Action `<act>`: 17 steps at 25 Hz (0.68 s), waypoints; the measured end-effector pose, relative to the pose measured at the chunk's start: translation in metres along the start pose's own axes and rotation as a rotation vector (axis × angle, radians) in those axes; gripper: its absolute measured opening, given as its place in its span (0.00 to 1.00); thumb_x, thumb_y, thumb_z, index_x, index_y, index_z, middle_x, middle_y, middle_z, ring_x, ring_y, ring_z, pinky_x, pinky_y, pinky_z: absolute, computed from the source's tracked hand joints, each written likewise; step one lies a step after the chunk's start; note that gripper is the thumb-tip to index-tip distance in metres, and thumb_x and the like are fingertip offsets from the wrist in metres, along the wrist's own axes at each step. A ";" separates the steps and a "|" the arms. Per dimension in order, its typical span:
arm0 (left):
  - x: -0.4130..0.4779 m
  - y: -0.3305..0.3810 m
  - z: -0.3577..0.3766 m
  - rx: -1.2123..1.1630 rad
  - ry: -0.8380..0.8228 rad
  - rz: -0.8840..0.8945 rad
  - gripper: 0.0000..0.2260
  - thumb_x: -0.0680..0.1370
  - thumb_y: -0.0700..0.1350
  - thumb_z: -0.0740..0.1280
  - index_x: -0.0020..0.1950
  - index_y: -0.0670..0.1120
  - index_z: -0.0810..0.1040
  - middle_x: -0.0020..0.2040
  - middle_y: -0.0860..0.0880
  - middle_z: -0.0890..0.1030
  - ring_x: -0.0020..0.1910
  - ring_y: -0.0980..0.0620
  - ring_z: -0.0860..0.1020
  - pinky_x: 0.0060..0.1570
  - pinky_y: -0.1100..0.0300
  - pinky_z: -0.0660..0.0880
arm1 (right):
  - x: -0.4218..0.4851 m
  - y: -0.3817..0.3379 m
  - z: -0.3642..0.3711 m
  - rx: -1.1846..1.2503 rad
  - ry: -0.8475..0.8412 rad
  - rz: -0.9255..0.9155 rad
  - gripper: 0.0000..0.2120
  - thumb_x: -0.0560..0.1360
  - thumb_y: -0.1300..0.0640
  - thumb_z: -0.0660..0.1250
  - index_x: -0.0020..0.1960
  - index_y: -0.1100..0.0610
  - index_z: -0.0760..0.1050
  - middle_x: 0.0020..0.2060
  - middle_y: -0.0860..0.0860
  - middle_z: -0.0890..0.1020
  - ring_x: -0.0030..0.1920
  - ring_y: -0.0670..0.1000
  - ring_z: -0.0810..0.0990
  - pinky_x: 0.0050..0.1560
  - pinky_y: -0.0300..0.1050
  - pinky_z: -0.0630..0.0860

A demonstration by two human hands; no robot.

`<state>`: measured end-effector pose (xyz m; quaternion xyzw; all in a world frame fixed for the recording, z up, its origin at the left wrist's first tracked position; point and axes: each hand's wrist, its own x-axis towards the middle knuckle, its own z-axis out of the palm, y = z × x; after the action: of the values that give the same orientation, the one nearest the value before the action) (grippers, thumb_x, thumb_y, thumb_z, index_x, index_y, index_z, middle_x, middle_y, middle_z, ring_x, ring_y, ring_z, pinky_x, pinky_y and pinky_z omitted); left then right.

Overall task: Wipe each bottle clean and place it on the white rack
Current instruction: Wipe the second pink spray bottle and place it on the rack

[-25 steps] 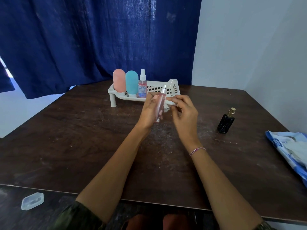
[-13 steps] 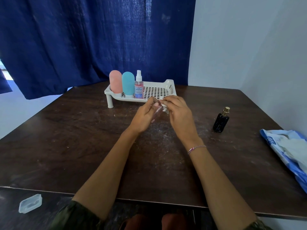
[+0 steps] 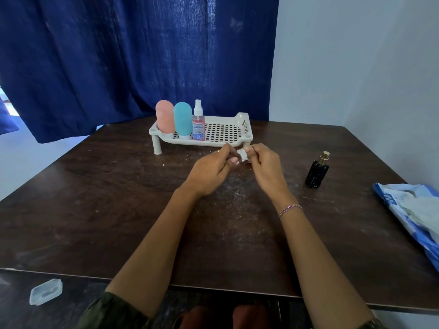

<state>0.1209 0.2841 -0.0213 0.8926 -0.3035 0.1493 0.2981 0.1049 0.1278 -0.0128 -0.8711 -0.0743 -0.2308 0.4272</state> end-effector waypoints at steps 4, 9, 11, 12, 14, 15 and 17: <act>-0.001 -0.006 -0.005 -0.103 0.034 -0.063 0.04 0.82 0.47 0.56 0.55 0.51 0.63 0.54 0.50 0.80 0.48 0.53 0.79 0.49 0.54 0.76 | 0.002 0.003 -0.004 0.224 -0.137 0.001 0.10 0.76 0.61 0.65 0.57 0.57 0.79 0.56 0.46 0.78 0.57 0.42 0.74 0.54 0.30 0.73; -0.002 -0.002 -0.003 -0.056 0.015 -0.015 0.04 0.81 0.48 0.57 0.55 0.51 0.62 0.50 0.50 0.80 0.44 0.54 0.78 0.45 0.58 0.74 | 0.002 0.004 -0.007 0.086 -0.116 -0.035 0.09 0.77 0.58 0.63 0.54 0.58 0.79 0.48 0.48 0.80 0.47 0.42 0.76 0.43 0.23 0.69; -0.002 0.001 -0.001 -0.018 -0.004 0.012 0.05 0.81 0.48 0.57 0.54 0.52 0.62 0.48 0.52 0.79 0.42 0.56 0.77 0.41 0.61 0.73 | 0.002 0.006 -0.004 0.009 -0.103 0.004 0.10 0.79 0.57 0.60 0.53 0.59 0.78 0.44 0.50 0.80 0.41 0.43 0.77 0.37 0.23 0.69; -0.002 0.002 -0.001 -0.017 -0.008 0.017 0.05 0.81 0.48 0.58 0.54 0.52 0.61 0.47 0.52 0.78 0.41 0.56 0.76 0.40 0.63 0.72 | 0.003 0.006 -0.003 0.031 -0.098 0.047 0.11 0.80 0.56 0.59 0.52 0.60 0.78 0.42 0.51 0.80 0.39 0.44 0.77 0.37 0.24 0.71; -0.001 0.004 0.000 -0.039 0.002 0.019 0.05 0.81 0.47 0.57 0.54 0.52 0.61 0.47 0.53 0.77 0.40 0.57 0.76 0.38 0.64 0.71 | 0.003 0.006 -0.002 0.201 -0.079 0.159 0.13 0.80 0.56 0.57 0.52 0.59 0.78 0.43 0.52 0.82 0.38 0.45 0.80 0.39 0.30 0.75; -0.001 0.005 0.001 -0.057 0.012 0.022 0.05 0.82 0.47 0.57 0.54 0.52 0.61 0.46 0.53 0.77 0.39 0.57 0.76 0.38 0.63 0.71 | 0.003 0.006 -0.002 0.327 -0.065 0.215 0.13 0.80 0.56 0.57 0.52 0.59 0.79 0.44 0.52 0.83 0.40 0.46 0.80 0.40 0.34 0.77; -0.001 0.005 0.001 -0.126 0.045 0.013 0.04 0.82 0.47 0.56 0.55 0.50 0.62 0.45 0.52 0.77 0.39 0.56 0.76 0.39 0.58 0.74 | 0.001 0.004 -0.003 0.642 -0.047 0.316 0.13 0.81 0.57 0.56 0.52 0.59 0.79 0.45 0.53 0.83 0.42 0.46 0.80 0.41 0.37 0.77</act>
<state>0.1169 0.2806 -0.0205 0.8664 -0.3113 0.1522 0.3594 0.1057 0.1229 -0.0131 -0.6984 -0.0173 -0.1069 0.7075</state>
